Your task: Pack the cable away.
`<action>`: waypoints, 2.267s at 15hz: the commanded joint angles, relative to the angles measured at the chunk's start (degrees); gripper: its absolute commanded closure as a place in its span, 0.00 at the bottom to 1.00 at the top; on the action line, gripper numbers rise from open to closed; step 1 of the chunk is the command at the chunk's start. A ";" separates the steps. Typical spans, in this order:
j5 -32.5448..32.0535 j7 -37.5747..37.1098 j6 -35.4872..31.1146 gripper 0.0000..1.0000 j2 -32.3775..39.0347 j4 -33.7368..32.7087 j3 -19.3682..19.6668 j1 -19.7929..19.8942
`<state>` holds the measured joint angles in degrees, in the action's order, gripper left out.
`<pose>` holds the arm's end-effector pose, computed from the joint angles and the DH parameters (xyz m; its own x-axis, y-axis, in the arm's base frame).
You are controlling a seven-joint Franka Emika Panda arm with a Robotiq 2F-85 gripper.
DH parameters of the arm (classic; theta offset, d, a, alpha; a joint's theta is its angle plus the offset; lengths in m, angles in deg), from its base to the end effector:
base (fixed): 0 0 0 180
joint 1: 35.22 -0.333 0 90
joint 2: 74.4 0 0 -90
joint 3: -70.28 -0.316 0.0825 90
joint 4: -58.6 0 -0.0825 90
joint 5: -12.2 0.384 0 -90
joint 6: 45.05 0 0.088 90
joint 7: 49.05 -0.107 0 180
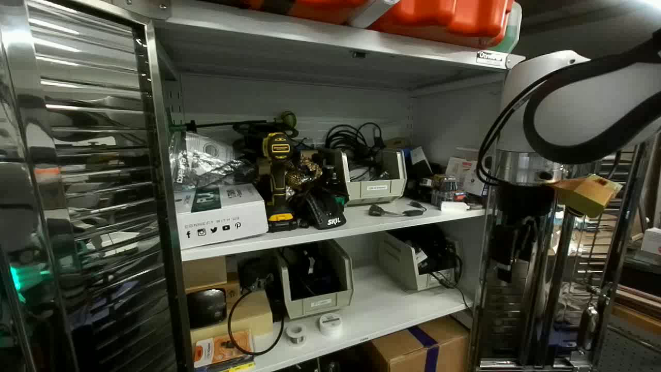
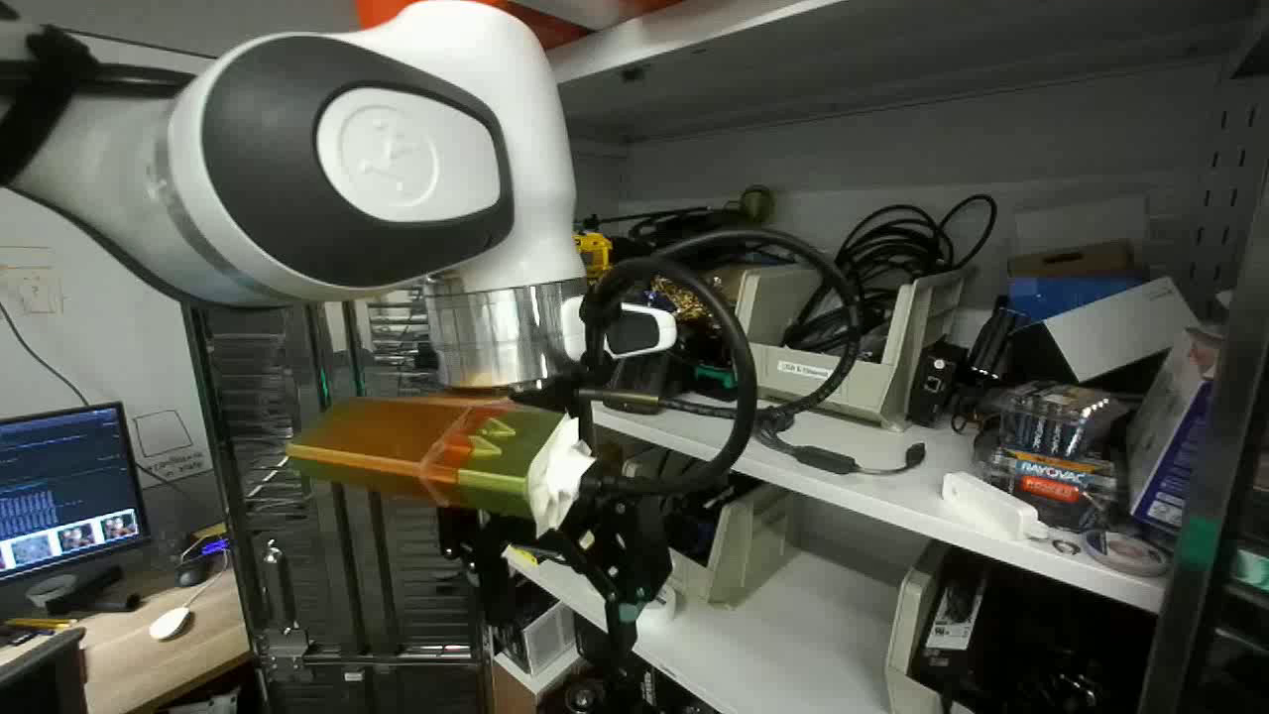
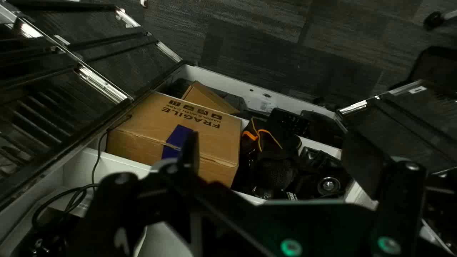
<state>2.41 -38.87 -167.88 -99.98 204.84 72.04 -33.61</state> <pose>0.4016 -0.0309 0.4256 0.9775 0.2106 0.0081 0.2076 -0.9686 0.1367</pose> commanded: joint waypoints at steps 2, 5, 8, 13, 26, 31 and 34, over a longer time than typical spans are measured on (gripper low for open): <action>-0.10 -0.10 0.13 0.00 -0.09 -0.35 0.23 -0.27; -0.10 -0.10 0.13 0.00 -0.20 -0.38 0.23 -0.27; 0.80 -0.46 -0.01 0.00 0.97 -0.85 0.47 -0.36; 2.65 -11.94 -8.29 0.00 9.23 -5.24 -0.47 1.14; 1.75 -42.94 -9.85 0.00 35.71 -39.55 0.12 1.89; 1.89 -48.23 -6.02 0.00 44.51 -52.56 2.65 -0.23; 1.82 -50.87 -3.46 0.00 48.57 -58.09 3.81 -1.32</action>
<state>4.11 -86.77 -175.26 -56.57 154.95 74.02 -33.03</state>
